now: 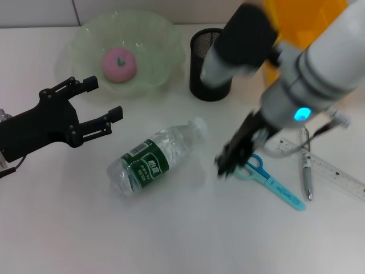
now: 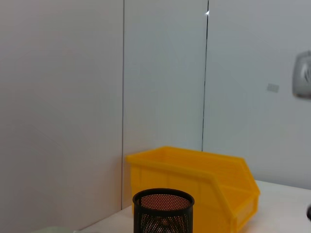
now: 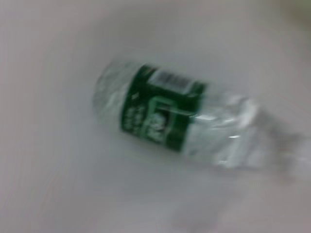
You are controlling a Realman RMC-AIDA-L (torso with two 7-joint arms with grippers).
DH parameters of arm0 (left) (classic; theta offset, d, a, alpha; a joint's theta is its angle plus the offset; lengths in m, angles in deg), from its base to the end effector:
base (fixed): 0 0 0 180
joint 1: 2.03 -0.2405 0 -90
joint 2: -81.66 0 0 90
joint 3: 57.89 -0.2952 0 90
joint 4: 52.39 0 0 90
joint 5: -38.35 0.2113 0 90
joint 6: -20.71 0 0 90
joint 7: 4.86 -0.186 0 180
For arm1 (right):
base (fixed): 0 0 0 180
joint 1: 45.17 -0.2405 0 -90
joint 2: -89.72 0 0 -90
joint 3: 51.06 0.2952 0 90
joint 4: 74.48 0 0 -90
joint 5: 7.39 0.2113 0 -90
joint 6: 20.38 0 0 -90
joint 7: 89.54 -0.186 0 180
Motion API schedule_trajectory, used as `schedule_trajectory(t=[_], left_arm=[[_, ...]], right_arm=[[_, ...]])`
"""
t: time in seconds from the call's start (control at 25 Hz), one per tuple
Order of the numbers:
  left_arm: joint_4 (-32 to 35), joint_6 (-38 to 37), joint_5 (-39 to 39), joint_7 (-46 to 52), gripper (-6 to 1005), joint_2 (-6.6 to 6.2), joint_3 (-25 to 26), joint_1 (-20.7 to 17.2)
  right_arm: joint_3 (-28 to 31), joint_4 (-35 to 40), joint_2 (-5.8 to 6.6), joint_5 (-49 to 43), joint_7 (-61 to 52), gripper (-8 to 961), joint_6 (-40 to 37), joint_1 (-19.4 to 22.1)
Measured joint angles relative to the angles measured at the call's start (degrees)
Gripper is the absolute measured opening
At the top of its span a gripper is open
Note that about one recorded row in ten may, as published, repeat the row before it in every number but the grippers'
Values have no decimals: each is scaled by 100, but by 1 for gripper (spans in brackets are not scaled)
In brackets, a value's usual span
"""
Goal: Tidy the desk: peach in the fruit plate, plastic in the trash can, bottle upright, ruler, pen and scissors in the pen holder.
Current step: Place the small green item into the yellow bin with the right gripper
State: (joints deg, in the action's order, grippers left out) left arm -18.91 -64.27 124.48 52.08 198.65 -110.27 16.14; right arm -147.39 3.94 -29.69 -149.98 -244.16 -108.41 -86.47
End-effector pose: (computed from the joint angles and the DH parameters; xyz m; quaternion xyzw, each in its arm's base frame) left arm -0.3087 0.3334 -0.0330 -0.9012 -0.1354 -0.3153 0.2647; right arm 0.1553 0.3628 -0.1124 -0.9463 0.2325 -0.1964 0.1095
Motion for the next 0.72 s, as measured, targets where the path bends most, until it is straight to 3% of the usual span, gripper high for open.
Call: schedule_trajectory(t=[0.24, 0.36, 0.4, 0.52, 0.72], left_arm=[[0, -1, 0, 1, 797, 1, -12, 16], [0, -1, 0, 1, 795, 1, -12, 16], [0, -1, 0, 1, 794, 1, -12, 16], [0, -1, 0, -12, 793, 22, -43, 24], [0, -4, 0, -18, 790, 27, -44, 30]], right_arm=[[1971, 1218, 17, -735, 230, 288, -186, 282], [2858, 1330, 27, -766, 501, 302, 104, 314], [3301, 1270, 30, -774, 669, 306, 568, 386], [3535, 1110, 32, -798, 805, 320, 1068, 477], [3637, 194, 38, -1052, 1008, 343, 2295, 560]])
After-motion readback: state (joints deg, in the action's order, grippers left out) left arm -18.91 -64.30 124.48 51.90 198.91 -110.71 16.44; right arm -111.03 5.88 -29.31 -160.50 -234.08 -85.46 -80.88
